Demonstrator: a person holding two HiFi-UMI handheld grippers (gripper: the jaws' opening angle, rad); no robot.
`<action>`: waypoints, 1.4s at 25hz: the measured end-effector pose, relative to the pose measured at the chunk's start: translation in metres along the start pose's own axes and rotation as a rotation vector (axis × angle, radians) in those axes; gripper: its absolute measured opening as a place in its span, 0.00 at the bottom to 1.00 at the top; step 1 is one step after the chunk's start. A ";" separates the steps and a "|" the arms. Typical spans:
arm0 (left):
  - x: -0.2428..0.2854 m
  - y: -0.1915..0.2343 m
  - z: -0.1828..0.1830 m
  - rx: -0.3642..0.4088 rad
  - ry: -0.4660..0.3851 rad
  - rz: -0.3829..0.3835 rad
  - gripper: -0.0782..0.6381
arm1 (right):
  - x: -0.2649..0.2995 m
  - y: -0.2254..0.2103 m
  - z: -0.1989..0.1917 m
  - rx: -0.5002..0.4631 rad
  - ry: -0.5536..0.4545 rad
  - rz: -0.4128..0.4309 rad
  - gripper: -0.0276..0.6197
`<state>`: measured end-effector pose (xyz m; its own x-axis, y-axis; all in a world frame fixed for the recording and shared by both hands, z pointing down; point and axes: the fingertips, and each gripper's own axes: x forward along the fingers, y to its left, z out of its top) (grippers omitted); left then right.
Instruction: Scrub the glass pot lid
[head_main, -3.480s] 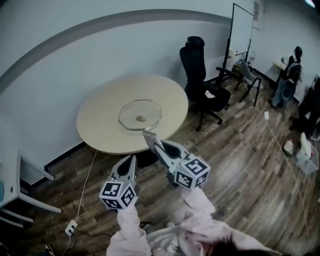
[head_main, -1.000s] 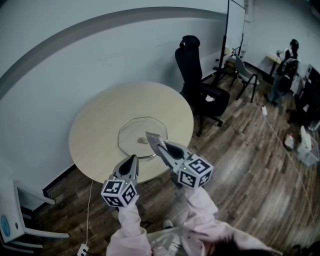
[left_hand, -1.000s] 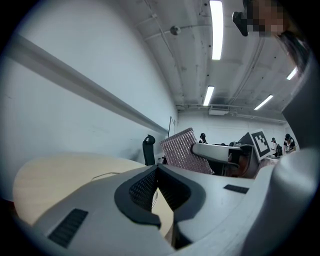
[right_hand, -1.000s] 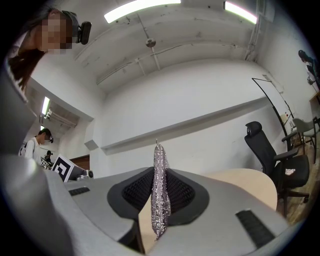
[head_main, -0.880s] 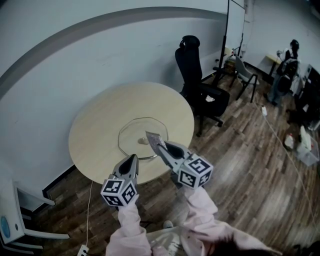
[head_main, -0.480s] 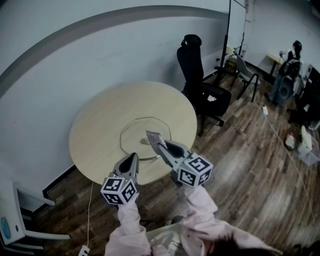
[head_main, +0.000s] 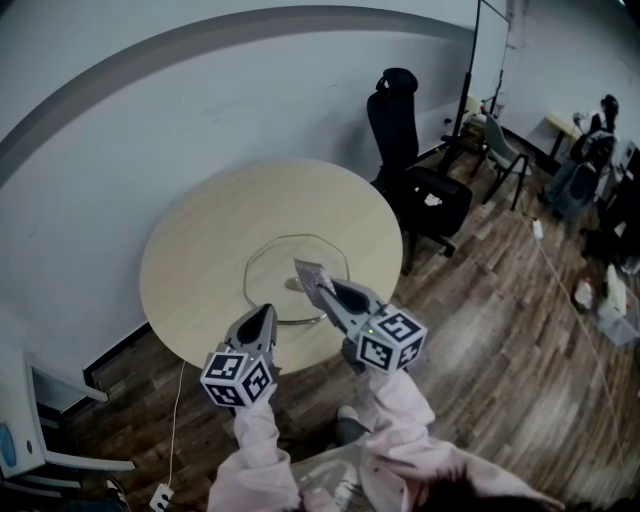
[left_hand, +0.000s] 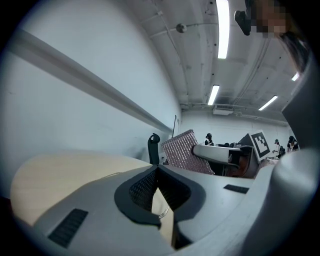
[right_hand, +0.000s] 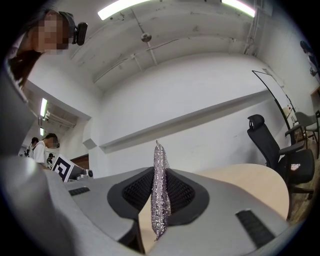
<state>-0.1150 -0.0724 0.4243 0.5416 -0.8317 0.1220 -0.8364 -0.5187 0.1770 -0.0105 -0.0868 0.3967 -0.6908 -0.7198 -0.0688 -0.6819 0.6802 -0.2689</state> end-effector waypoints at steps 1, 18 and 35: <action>0.003 0.002 0.001 -0.002 -0.001 0.005 0.10 | 0.004 -0.003 0.001 0.000 0.004 0.005 0.17; 0.048 0.037 0.010 -0.044 0.000 0.089 0.10 | 0.057 -0.053 0.014 0.019 0.040 0.071 0.17; 0.062 0.057 -0.002 -0.111 -0.006 0.187 0.10 | 0.085 -0.074 0.006 0.034 0.100 0.143 0.17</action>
<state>-0.1293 -0.1530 0.4438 0.3773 -0.9126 0.1574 -0.9077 -0.3307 0.2584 -0.0177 -0.1995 0.4053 -0.8015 -0.5978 -0.0131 -0.5681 0.7681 -0.2955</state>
